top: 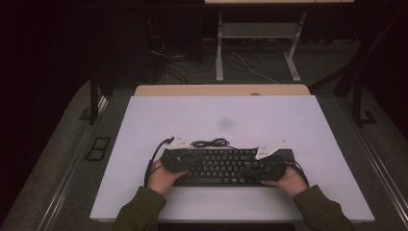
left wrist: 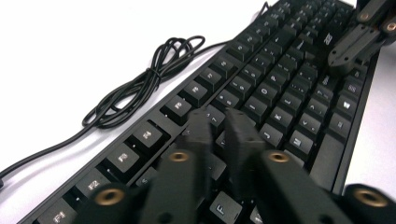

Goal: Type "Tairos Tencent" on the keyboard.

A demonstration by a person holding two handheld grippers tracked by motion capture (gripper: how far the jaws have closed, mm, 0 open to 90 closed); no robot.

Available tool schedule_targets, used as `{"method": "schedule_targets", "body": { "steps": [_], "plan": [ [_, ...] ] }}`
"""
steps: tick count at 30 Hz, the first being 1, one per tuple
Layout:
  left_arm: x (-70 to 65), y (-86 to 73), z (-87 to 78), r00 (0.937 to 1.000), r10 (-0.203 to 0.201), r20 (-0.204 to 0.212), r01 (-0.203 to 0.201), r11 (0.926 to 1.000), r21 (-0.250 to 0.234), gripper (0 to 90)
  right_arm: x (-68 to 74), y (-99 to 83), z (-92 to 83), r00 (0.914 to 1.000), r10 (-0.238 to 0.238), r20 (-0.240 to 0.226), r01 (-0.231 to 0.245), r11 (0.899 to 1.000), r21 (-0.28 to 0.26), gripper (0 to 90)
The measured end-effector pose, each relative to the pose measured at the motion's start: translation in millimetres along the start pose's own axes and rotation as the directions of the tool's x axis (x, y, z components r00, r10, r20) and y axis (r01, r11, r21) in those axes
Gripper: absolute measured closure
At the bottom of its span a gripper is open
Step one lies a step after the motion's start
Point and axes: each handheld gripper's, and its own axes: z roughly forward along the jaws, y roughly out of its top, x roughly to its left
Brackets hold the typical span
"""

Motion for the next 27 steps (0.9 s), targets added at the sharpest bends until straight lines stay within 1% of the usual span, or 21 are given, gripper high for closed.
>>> {"method": "schedule_targets", "body": {
  "steps": [2, 3, 7, 9, 10, 13, 15, 16, 18, 19, 21, 27],
  "plan": [
    [0.2, -0.3, 0.3, 1.0, 0.007, -0.002, -0.007, 0.9998, 0.017, 88.2, 0.0, 0.0, 0.0, 1.0, 0.001, -0.001, -0.001, 1.0, 0.0, 89.6],
    [0.6, -0.6, 0.6, 1.0, 0.008, 0.0, -0.008, 0.9997, 0.021, 89.3, -0.1, 0.0, 0.0, 1.0, 0.0, -0.001, 0.0, 1.0, 0.0, 89.6],
    [1.0, -1.4, 2.0, 1.0, 0.007, 0.004, -0.008, 0.9992, 0.04, 89.4, 0.3, 0.0, 0.0, 1.0, 0.0, 0.002, 0.0, 1.0, 0.0, 89.6],
    [1.4, -1.7, 2.8, 0.9998, 0.022, 0.005, -0.022, 0.9984, 0.052, 89.3, 0.3, 0.0, 0.0, 1.0, 0.0, 0.001, 0.0, 1.0, 0.0, 89.6],
    [0.8, -2.0, 3.7, 0.9999, 0.014, 0.007, -0.014, 0.9985, 0.054, 89.4, 0.4, 0.0, 0.0, 1.0, 0.0, 0.001, 0.0, 1.0, 0.0, 89.6],
    [0.3, -2.4, 5.1, 0.9999, 0.014, 0.008, -0.014, 0.9979, 0.063, 89.4, 0.3, 0.0, -0.1, 1.0, -0.002, 0.001, 0.002, 1.0, 0.0, 89.5],
    [0.3, -2.3, 5.4, 0.9997, 0.022, 0.008, -0.022, 0.9973, 0.07, 89.4, 0.2, -0.1, -0.1, 1.0, -0.002, 0.0, 0.002, 1.0, 0.0, 89.6],
    [0.1, -2.8, 6.2, 0.9996, 0.026, 0.007, -0.027, 0.9964, 0.081, 89.4, 0.1, -0.1, -0.1, 1.0, -0.001, 0.0, 0.001, 1.0, 0.0, 89.5],
    [0.0, -3.5, 7.1, 0.9997, 0.018, 0.014, -0.019, 0.997, 0.075, 89.4, 0.2, -0.1, 0.0, 1.0, -0.002, 0.0, 0.002, 1.0, 0.0, 89.6],
    [0.0, -3.2, 7.1, 0.9996, 0.025, 0.014, -0.026, 0.9967, 0.077, 89.4, 0.2, -0.1, 0.0, 1.0, -0.002, 0.0, 0.002, 1.0, 0.001, 89.6],
    [-0.4, -2.9, 7.0, 0.9996, 0.025, 0.012, -0.026, 0.9963, 0.081, 89.4, 0.3, -0.1, 0.0, 1.0, -0.003, 0.001, 0.003, 1.0, 0.0, 89.6],
    [-0.6, -1.9, 4.8, 0.9997, 0.02, 0.014, -0.021, 0.9975, 0.067, 89.4, 0.5, 0.0, 0.0, 1.0, -0.003, 0.003, 0.003, 1.0, 0.001, 89.5]
  ]
}}
